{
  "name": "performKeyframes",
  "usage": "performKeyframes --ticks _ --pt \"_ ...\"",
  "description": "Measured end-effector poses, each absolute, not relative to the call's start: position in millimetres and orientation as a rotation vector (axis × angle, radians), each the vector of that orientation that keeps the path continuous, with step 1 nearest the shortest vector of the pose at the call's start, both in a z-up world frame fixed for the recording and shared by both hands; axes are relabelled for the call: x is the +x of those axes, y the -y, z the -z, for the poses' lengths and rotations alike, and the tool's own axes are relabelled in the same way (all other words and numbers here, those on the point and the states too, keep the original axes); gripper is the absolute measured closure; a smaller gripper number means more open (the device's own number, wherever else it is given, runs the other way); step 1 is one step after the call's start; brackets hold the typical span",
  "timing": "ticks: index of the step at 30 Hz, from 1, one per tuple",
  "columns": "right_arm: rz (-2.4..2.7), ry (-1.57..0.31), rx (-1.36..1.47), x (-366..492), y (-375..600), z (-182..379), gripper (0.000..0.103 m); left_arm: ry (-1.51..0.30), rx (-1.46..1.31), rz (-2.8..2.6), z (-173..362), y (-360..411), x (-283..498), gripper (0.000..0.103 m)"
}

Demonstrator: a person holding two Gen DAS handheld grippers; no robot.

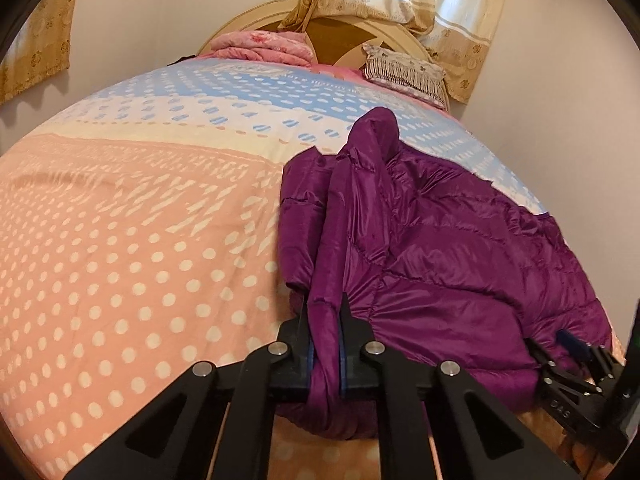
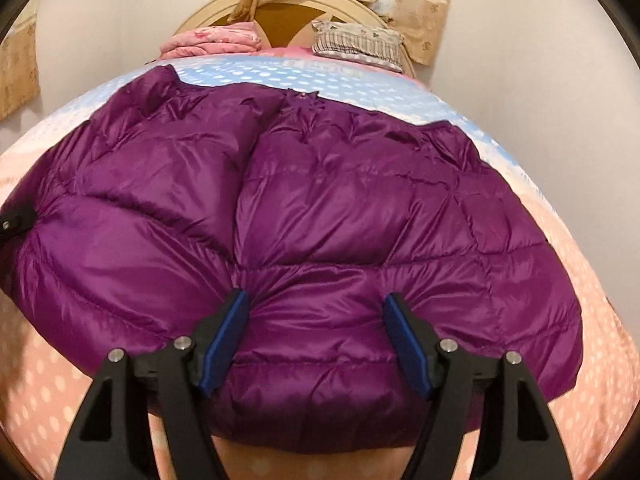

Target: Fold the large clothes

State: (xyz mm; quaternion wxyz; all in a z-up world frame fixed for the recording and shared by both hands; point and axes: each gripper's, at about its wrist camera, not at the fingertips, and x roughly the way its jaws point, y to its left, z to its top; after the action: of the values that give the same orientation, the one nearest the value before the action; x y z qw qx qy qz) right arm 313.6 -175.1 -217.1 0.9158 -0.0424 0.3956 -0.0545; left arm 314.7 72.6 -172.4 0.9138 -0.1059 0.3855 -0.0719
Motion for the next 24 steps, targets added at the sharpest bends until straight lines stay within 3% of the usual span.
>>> performKeyframes --ticks 14,19,24 --pt "-0.126 -0.774 -0.12 294.9 111.4 203.9 0.03 -0.749 -0.269 0.042 136.5 -153.1 267.0 0.097" --pt "-0.091 -0.631 -0.056 274.3 155.3 161.9 0.024 -0.683 -0.211 0.052 103.9 -144.5 261.0 0.098" --pt "0.117 -0.623 -0.045 264.7 241.3 155.0 0.024 -0.595 -0.15 0.116 64.0 -99.8 262.1 0.098"
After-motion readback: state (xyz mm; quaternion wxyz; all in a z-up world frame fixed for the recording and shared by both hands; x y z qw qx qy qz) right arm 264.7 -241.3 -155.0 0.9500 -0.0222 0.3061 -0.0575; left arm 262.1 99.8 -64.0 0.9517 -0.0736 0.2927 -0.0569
